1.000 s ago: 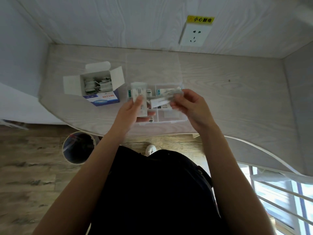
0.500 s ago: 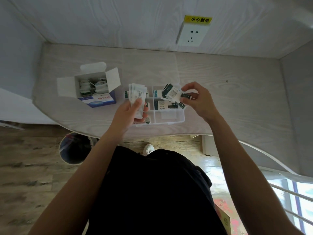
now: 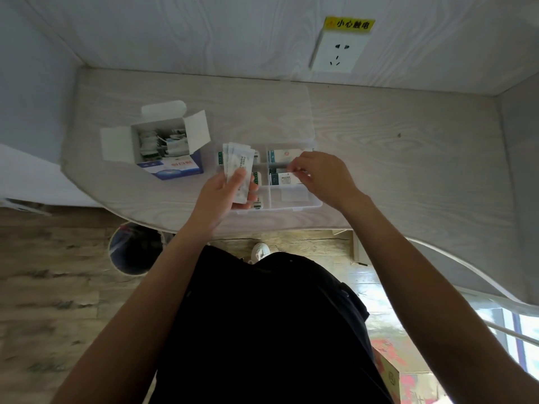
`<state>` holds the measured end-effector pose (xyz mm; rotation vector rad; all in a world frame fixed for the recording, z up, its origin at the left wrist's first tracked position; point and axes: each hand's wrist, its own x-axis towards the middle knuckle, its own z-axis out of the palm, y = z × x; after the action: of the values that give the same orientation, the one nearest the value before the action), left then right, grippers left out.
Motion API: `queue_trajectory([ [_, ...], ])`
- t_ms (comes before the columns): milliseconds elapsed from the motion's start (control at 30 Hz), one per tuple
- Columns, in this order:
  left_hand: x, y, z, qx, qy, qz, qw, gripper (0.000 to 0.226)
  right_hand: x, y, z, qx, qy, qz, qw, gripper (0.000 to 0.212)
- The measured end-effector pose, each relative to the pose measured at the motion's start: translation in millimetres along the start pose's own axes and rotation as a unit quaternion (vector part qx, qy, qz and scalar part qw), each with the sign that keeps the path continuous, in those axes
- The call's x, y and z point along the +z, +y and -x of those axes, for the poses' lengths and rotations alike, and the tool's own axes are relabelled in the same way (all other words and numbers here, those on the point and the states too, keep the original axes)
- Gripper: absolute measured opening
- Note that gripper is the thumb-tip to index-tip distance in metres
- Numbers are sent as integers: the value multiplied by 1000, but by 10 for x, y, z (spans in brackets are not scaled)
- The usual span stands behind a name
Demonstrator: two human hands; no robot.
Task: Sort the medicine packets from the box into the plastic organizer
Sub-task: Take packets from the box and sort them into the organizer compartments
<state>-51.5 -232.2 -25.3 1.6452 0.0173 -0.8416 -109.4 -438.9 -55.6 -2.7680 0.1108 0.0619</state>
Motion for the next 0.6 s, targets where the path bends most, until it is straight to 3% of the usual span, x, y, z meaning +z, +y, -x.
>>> queue_trajectory([
  [100, 5, 12, 19, 0, -3, 9, 1000, 19, 49, -33, -7, -59, 38, 112, 991, 7],
  [233, 12, 20, 37, -2, 4, 12, 1000, 19, 79, -92, -44, -36, 35, 171, 984, 12],
  [367, 4, 5, 47, 2, 2, 10, 1000, 20, 97, -151, -61, -3, 10, 157, 988, 6],
  [467, 13, -10, 44, -5, 1, 11, 1000, 20, 145, -147, -81, 33, -13, 129, 991, 19],
  [600, 59, 6, 72, -20, 2, 20, 1000, 19, 170, -176, -38, 58, 32, 101, 993, 13],
])
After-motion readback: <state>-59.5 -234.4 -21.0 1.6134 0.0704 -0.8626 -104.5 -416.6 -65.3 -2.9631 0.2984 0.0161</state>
